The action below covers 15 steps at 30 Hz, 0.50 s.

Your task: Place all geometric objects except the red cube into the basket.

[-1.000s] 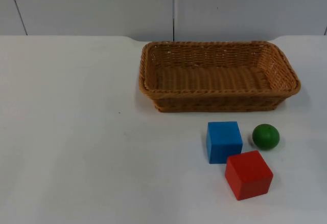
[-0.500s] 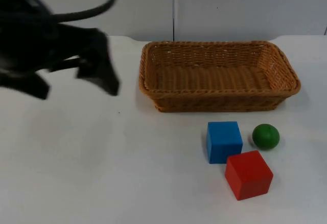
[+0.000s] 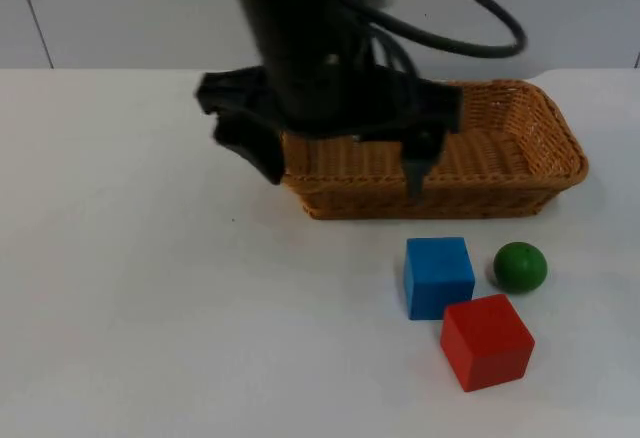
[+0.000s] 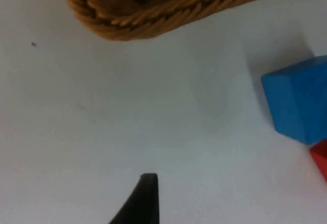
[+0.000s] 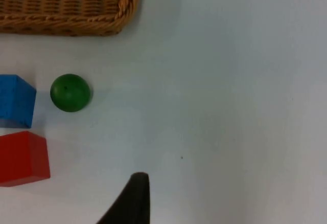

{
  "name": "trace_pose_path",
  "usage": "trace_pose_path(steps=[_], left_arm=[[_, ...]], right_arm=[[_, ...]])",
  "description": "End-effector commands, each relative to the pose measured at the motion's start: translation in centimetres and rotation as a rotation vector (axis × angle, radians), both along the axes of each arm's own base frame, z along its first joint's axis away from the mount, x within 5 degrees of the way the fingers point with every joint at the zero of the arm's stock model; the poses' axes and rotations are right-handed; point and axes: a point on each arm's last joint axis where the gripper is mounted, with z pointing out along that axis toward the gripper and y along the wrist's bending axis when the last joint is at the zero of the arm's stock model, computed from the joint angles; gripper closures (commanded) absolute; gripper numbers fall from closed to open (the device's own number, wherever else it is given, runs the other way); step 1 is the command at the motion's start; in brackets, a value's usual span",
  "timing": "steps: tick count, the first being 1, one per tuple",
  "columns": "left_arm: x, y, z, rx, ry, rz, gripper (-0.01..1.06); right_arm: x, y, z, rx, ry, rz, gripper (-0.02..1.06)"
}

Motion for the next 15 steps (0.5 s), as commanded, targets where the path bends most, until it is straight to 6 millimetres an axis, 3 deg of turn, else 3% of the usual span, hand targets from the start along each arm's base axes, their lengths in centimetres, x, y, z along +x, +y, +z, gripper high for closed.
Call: trace_pose_path(steps=[1, 5, 11, 15], left_arm=[[0.3, -1.0, -0.3, 0.014, 0.011, 0.031, 0.07], [1.2, -3.1, -0.8, -0.006, 0.022, 0.088, 0.07], [1.7, -3.6, -1.5, -0.013, 0.023, 0.147, 0.07], [1.9, -3.7, -3.4, 0.025, 0.058, 0.173, 0.07]], right_arm=[[0.1, -0.1, 0.3, -0.008, -0.02, -0.004, -0.01], [0.1, -0.1, 0.2, -0.008, -0.019, -0.004, -0.01], [0.1, -0.1, 0.2, -0.008, -0.019, -0.004, -0.01], [0.1, -0.1, 0.2, -0.008, -0.021, -0.004, -0.01]])
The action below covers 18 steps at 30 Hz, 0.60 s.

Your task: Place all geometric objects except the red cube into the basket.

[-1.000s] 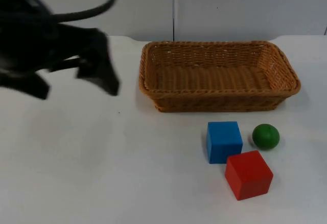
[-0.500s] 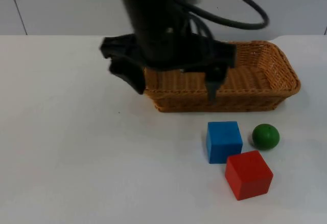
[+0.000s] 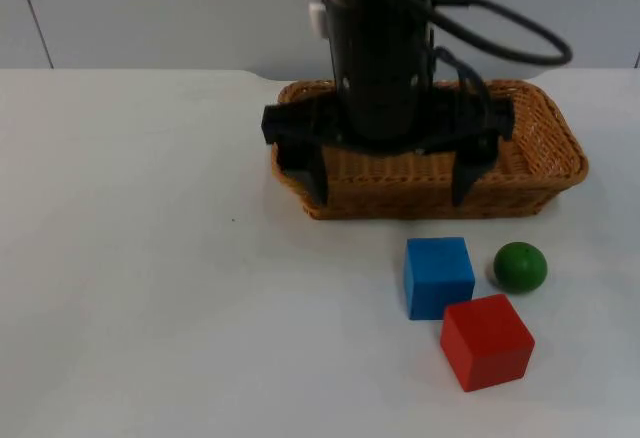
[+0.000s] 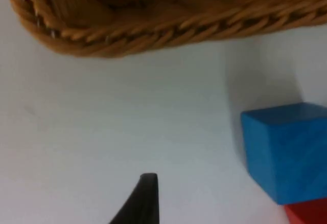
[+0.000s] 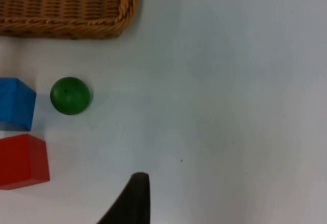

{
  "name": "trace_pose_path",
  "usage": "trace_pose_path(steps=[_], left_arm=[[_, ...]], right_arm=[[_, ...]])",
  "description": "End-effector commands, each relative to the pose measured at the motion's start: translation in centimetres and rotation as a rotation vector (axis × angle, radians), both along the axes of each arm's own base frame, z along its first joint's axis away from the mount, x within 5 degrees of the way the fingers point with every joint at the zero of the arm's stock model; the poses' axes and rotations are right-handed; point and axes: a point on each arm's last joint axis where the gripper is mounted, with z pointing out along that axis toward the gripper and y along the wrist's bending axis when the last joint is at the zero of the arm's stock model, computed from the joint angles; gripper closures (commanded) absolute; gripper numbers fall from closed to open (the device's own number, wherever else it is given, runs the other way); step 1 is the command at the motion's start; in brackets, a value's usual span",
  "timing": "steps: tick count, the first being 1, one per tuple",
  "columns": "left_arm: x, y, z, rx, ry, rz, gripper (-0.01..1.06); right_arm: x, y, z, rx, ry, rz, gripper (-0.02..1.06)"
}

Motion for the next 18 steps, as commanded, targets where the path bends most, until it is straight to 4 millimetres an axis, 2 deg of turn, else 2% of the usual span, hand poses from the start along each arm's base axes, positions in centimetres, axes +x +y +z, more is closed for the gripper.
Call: trace_pose_path(steps=[1, 13, 18], left_arm=[[0.0, -0.2, -0.7, 0.014, 0.012, 0.022, 0.07], [-0.5, -1.6, -3.4, 0.042, 0.023, 0.02, 0.07], [-0.1, -2.9, -3.6, 0.013, -0.008, 0.014, 0.1]], right_arm=[[0.1, -0.1, 0.1, -0.004, -0.014, -0.006, -0.01], [0.0, -0.1, 0.1, 0.005, -0.005, -0.007, -0.01], [0.0, -0.1, 0.1, 0.005, -0.008, -0.007, -0.01]])
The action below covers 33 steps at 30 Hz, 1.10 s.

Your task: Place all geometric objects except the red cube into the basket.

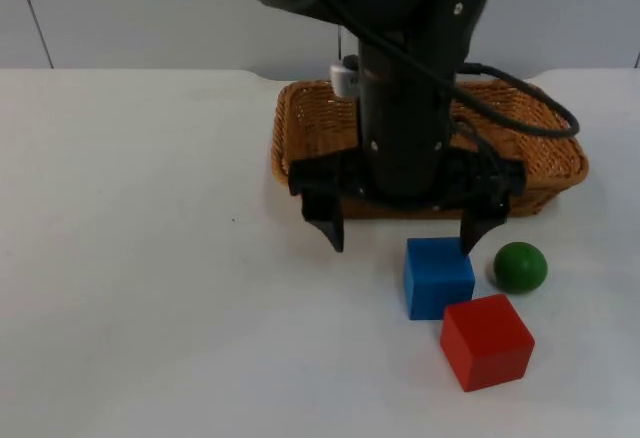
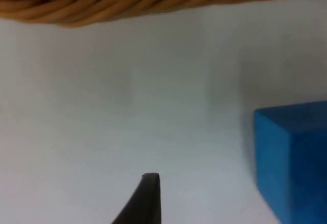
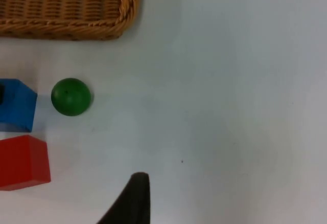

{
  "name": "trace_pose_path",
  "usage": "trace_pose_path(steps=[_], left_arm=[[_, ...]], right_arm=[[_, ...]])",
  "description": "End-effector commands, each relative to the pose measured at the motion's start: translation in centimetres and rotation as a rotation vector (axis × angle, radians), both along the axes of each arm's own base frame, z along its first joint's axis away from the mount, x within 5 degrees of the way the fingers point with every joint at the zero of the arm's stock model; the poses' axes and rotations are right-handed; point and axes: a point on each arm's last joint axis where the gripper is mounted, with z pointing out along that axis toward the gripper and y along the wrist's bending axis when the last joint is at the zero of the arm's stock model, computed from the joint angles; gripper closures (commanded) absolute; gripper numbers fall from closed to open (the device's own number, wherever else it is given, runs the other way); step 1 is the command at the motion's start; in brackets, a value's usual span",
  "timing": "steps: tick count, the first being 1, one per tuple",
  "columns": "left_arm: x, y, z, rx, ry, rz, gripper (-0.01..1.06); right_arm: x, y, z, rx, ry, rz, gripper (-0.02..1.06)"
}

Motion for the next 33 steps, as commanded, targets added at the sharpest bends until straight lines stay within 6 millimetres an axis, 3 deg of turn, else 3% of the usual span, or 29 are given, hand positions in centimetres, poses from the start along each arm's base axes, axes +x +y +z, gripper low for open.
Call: trace_pose_path(steps=[1, 11, 17, 33], left_arm=[[0.1, -1.2, 0.3, -0.02, -0.034, -0.011, 0.1], [-0.2, -2.3, -1.3, 0.001, -0.037, -0.049, 0.1], [-0.2, -3.0, -1.2, -0.025, -0.083, -0.074, 0.11], [-0.4, -2.9, -2.7, 0.035, -0.07, -0.097, 0.11]], right_arm=[[0.0, -0.1, 0.1, 0.004, -0.005, -0.007, -0.01], [0.0, -0.1, 0.1, 0.003, -0.004, -0.007, -0.01], [0.0, -0.1, 0.1, 0.003, -0.004, -0.007, -0.01], [0.0, -0.1, 0.1, 0.003, -0.001, -0.007, -0.01]])
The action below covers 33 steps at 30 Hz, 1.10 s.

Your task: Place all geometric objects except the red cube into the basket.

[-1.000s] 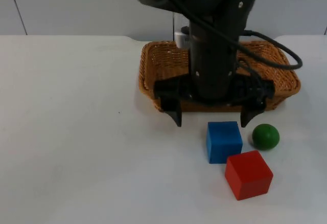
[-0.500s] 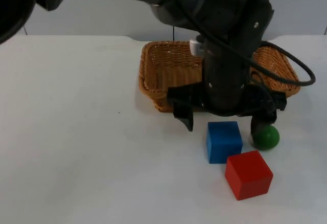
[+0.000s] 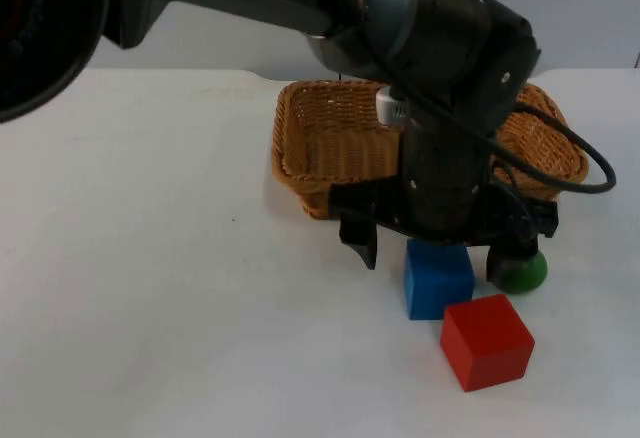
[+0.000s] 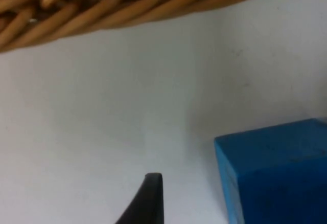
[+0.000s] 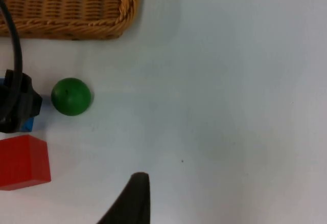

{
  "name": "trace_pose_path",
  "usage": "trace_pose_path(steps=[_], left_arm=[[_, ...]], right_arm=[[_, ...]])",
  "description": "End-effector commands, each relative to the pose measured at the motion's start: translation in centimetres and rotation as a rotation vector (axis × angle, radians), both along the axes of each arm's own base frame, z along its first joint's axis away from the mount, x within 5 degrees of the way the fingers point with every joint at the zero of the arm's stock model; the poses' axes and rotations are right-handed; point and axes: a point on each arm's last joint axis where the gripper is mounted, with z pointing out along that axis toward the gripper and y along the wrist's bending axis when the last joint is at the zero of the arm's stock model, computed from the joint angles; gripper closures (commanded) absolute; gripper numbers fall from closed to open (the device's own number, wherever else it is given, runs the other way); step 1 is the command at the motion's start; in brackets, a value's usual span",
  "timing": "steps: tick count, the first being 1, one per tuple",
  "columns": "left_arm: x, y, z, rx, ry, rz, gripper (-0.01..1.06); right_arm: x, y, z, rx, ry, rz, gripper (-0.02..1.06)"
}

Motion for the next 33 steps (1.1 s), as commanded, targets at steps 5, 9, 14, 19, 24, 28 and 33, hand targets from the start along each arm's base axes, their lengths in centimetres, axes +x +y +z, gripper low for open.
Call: trace_pose_path(steps=[5, 9, 14, 19, 24, 28, 33], left_arm=[[0.0, 0.0, 0.2, 0.022, -0.021, -0.016, 0.11], [0.1, 0.0, 0.2, 0.027, -0.033, -0.024, 0.15], [0.2, 0.0, 0.3, 0.037, -0.044, -0.032, 0.43], [0.2, 0.0, 0.3, 0.037, -0.044, -0.032, 0.78], [0.1, 0.1, 0.9, 0.04, -0.043, -0.028, 1.05], [-0.1, 0.5, 2.5, 0.054, -0.038, -0.019, 1.05], [-0.8, 1.5, 6.3, 0.096, -0.035, -0.062, 1.05]], right_arm=[[0.0, -0.1, 0.1, 0.006, -0.001, -0.007, -0.01], [0.0, -0.1, 0.1, 0.006, -0.001, -0.007, -0.01], [0.0, -0.1, 0.1, 0.006, -0.001, -0.007, -0.01], [0.0, -0.1, 0.1, 0.006, -0.001, -0.007, -0.01], [0.0, -0.1, 0.0, 0.004, 0.001, -0.007, -0.01], [0.0, -0.1, 0.0, 0.004, 0.001, -0.007, -0.01], [0.0, -0.1, 0.0, -0.001, 0.0, -0.006, -0.01]])
